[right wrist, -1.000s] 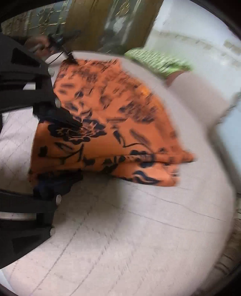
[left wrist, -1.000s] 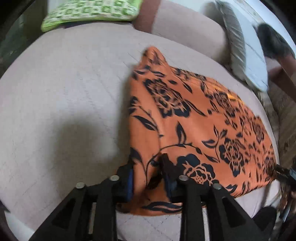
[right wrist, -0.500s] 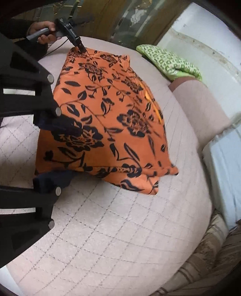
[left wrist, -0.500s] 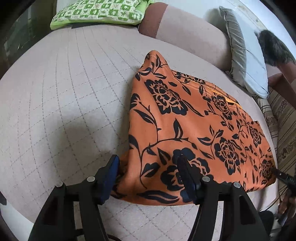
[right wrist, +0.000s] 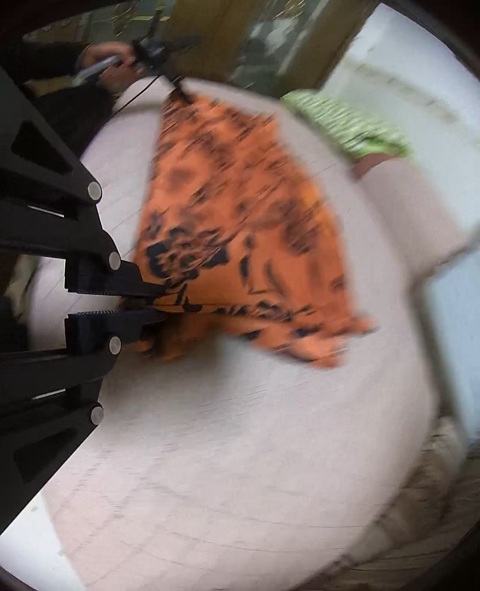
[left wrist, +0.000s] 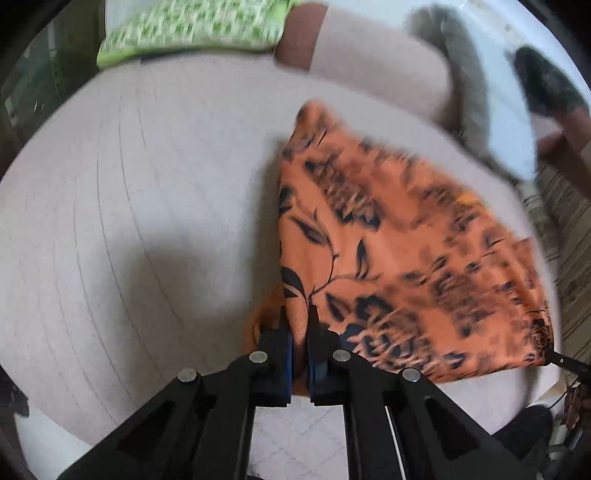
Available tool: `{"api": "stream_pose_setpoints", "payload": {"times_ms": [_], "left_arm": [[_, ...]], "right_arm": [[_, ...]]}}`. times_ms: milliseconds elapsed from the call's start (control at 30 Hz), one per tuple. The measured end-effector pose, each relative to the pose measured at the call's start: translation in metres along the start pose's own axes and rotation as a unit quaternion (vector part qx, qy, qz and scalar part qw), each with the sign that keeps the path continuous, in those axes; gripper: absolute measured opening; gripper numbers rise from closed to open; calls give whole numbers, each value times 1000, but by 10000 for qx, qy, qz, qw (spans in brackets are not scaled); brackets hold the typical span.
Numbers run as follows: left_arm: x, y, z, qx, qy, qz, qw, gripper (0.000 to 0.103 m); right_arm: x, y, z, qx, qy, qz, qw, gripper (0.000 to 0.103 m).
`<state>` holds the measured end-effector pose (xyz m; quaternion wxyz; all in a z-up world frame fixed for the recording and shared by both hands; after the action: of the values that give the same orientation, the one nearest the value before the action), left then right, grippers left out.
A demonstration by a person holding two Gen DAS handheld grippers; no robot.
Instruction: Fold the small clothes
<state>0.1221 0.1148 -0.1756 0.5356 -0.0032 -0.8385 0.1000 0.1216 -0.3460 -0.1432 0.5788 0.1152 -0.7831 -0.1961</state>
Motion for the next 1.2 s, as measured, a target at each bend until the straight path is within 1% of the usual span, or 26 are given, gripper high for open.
{"api": "stream_pose_setpoints", "payload": {"times_ms": [33,100,133,167,200,233,267,300,333,367,400,433,467,533,633,700,800,900,933,967,1000,1067,1100,1133,1167,1200], "left_arm": [[-9,3,6,95,135,69,9998,8],[-6,6,6,300,-1,248,9992,11],[-4,6,5,333,-18,293,9990,13],[-3,5,4,327,-16,318,9990,19],[-2,4,3,296,-4,335,9990,26],[0,1,2,244,19,368,9990,30],[0,-1,2,216,29,436,9988,40],[0,-4,2,197,17,473,9987,43],[0,-8,2,133,-13,409,9991,43],[0,-10,3,11,-39,322,9995,43],[-1,-12,2,-132,-53,232,9996,33],[-2,-14,3,-298,-60,60,9995,19],[-2,-12,3,-382,-32,-59,9992,6],[-1,-12,0,-383,46,46,9992,5],[-1,-6,-3,-349,172,189,9991,5],[-3,-5,-4,-328,242,268,9988,5],[2,-4,-3,-423,225,313,9984,5],[5,-6,-4,-499,230,319,9980,5],[8,-7,-7,-549,213,323,9977,5],[10,-7,-9,-585,189,334,9976,5],[16,-7,-12,-616,137,381,9973,5],[27,-9,-15,-700,87,593,9957,5],[27,-9,-14,-745,101,651,9950,5],[23,-9,-10,-788,173,640,9947,5],[8,-5,-1,-884,408,516,9939,5],[-2,-1,4,-935,550,414,9932,5]], "right_arm": [[-3,-3,2,-107,-66,-153,9998,10],[7,-3,-4,-337,-438,-555,9969,12],[14,1,-7,-322,-578,-692,9954,16],[20,5,-11,-220,-706,-766,9943,31],[26,10,-16,-78,-805,-713,9942,42],[28,12,-19,-3,-851,-641,9943,68],[27,13,-21,47,-873,-606,9943,71],[24,14,-21,108,-819,-578,9949,71],[18,15,-19,153,-702,-535,9960,70],[14,17,-17,213,-625,-533,9964,60],[13,19,-14,290,-612,-570,9961,48],[12,22,-12,361,-598,-548,9960,30],[11,23,-10,426,-558,-528,9961,27],[6,18,-10,438,-396,-444,9973,21],[-8,4,-12,220,-79,-475,9986,21],[-11,-6,-15,-55,-109,-652,9978,22],[-9,-7,-18,-160,-203,-955,9951,22],[-20,-4,-12,-146,115,-1108,9937,23],[-19,-1,-11,-298,213,-1360,9900,18],[-8,8,-12,-381,202,-1799,9827,14],[3,14,-14,-345,109,-2044,9782,10],[21,10,-17,-510,-43,-2409,9692,9],[14,-7,-15,-700,51,-2269,9714,9],[0,-26,-10,-870,224,-1977,9761,9],[-18,-47,-2,-1086,453,-1645,9793,5],[-26,-59,3,-1465,475,-2008,9675,6]]}}
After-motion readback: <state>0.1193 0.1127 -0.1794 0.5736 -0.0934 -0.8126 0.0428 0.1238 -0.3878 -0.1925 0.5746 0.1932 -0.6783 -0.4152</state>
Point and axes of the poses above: each gripper's, at about its wrist camera, not at the fingertips, and x roughly against the way its jaws point, y to its left, z to its underside, the point moved 8 cm from there along -x, roughly the way its jaws point, and after that the axes turned 2 degrees about -x, right-handed, at the moved point
